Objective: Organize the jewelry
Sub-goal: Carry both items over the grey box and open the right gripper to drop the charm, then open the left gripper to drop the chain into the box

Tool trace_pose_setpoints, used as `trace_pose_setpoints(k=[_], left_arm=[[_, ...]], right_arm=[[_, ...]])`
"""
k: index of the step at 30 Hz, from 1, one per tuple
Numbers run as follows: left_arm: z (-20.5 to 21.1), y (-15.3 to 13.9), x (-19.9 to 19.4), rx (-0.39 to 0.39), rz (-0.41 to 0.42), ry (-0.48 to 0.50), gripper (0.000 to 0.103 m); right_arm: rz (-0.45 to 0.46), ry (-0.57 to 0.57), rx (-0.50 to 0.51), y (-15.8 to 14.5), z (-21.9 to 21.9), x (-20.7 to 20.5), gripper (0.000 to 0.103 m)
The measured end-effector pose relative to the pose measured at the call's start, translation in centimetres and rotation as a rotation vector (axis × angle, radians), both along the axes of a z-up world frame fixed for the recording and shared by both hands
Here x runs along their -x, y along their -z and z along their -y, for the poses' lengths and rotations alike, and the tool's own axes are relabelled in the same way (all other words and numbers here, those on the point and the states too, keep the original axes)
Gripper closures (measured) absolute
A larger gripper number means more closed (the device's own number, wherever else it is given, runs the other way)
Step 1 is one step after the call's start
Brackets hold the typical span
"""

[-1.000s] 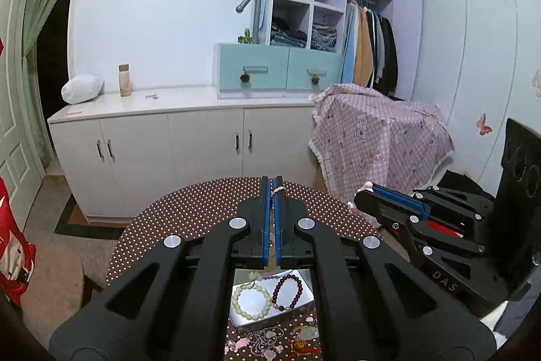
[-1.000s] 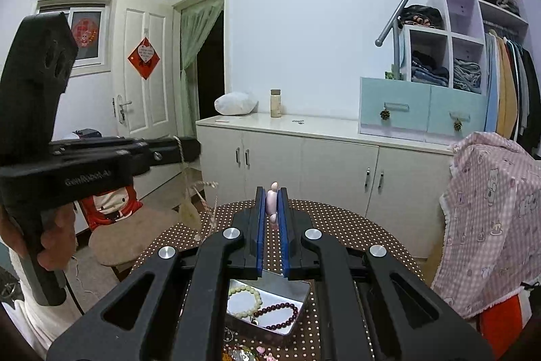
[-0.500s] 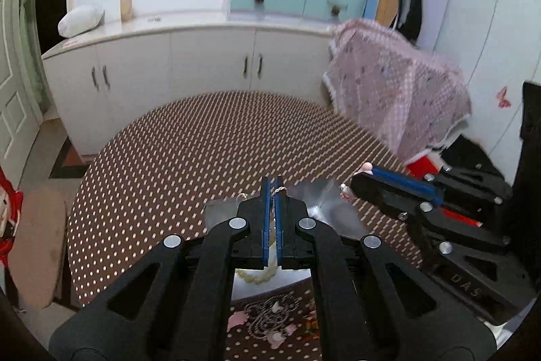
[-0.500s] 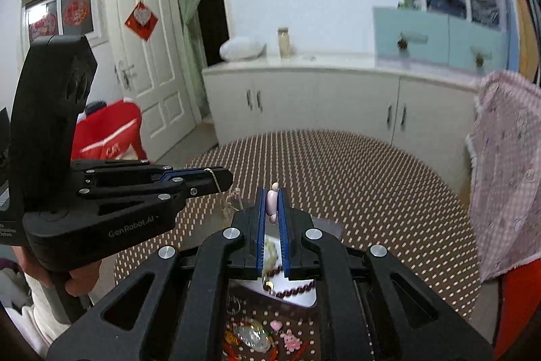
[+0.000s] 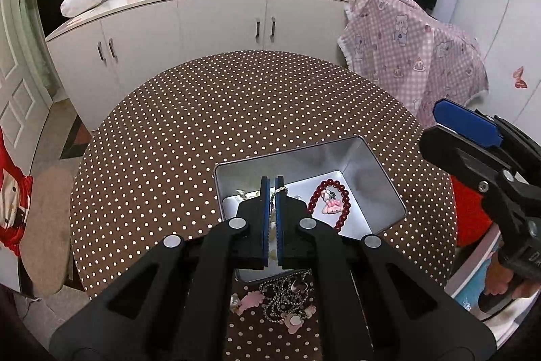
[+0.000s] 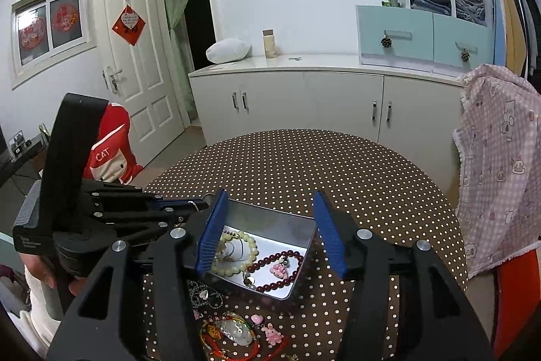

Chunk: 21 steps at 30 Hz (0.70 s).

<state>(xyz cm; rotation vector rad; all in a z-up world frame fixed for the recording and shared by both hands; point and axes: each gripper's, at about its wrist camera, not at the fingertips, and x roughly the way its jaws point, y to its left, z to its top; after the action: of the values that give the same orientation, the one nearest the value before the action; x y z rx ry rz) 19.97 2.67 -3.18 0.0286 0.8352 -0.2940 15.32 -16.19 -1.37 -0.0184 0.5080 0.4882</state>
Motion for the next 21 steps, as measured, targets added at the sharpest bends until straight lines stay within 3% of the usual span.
trace_pose_setpoints(k=[1,2,3,6,21], left_arm=[[-0.1,0.1,0.0,0.007,-0.010,0.003,0.075],[-0.3,0.0,0.1,0.031,-0.010,0.012,0.022],[-0.7,-0.4,0.4,0.091,0.027,0.019,0.009],[-1.4,-1.5,1.4,0.112,0.119,-0.015,0.009],[-1.7,-1.9,1.9,0.099,0.106,-0.027,0.009]], right_arm=[[0.000,0.001,0.001,0.0,0.1,-0.2,0.053],[0.002,0.003,0.003,0.0,0.1,-0.1,0.053],[0.003,0.003,0.004,0.0,0.1,-0.2,0.053],[0.012,0.012,-0.003,-0.3,0.7,0.0,0.050],[0.013,0.031,0.001,-0.1,1.3,0.5,0.049]])
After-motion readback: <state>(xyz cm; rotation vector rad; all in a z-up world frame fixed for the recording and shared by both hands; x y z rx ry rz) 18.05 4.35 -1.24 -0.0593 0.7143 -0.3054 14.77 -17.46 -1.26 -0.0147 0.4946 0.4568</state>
